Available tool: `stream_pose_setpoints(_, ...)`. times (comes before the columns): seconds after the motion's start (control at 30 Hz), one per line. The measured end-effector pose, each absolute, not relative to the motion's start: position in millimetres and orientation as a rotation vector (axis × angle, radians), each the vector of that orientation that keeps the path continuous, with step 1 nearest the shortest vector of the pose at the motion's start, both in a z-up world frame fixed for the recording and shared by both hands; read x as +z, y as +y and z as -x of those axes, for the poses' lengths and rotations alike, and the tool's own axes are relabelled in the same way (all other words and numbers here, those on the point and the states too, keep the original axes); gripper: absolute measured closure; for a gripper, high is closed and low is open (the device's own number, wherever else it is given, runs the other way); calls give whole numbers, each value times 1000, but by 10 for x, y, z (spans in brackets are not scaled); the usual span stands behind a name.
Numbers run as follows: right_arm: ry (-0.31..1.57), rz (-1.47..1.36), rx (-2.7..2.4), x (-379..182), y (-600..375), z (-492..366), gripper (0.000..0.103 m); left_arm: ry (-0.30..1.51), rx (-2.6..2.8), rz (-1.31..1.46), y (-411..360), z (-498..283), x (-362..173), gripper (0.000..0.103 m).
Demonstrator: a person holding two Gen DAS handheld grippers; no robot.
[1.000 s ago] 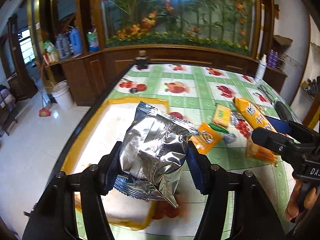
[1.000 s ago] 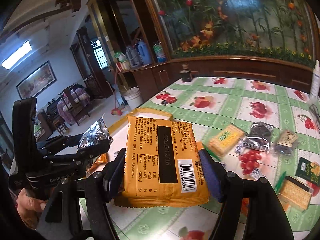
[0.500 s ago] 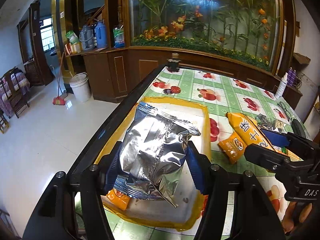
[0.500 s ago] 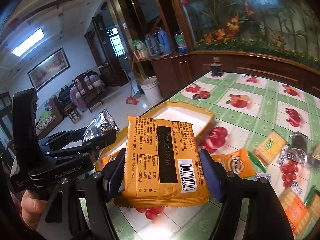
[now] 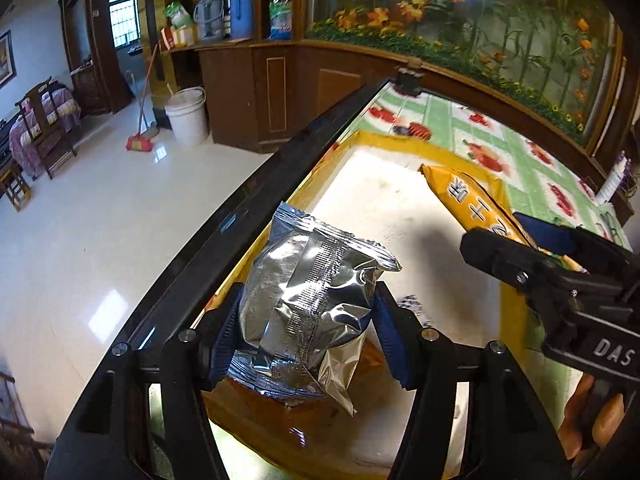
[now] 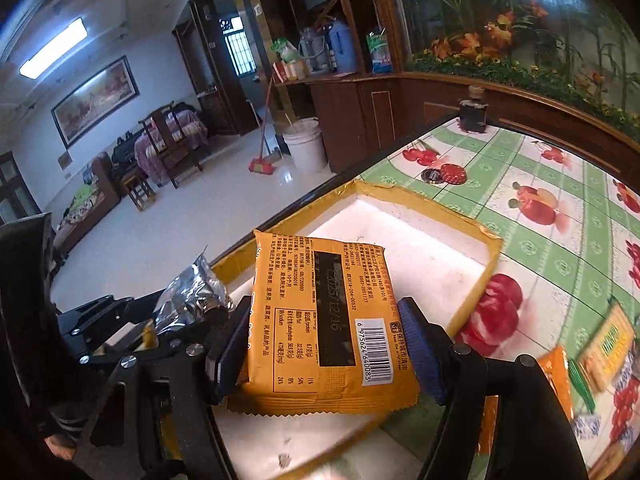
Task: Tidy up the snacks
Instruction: 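Carry foil bag into white tray with left tool while right releases cracker pack, then move both tools back over the table toward the next orange bag and cracker pack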
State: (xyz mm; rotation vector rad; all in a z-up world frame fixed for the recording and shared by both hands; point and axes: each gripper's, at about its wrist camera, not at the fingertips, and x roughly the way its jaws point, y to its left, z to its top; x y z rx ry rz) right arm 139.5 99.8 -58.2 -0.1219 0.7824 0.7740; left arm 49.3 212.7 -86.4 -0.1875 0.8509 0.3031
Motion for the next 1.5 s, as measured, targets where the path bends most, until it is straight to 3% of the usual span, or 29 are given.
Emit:
stream_pose_setpoints(0.33, 873, 196, 752, -971, 1278, -1612, 30, 892, 326, 157, 2163, -520, -993, 39)
stream_pose_setpoints(0.77, 794, 129, 708, -686, 923, -1509, 22, 803, 340, 158, 2108, -361, -690, 36)
stream_pose_setpoints(1.1, 745, 22, 627, -424, 63, -1164, 11, 741, 249, 137, 1710, -293, -397, 30)
stream_pose_setpoints(1.5, 759, -172, 345, -535, -1703, -942, 11, 782, 84, 61, 957, -429, -418, 31)
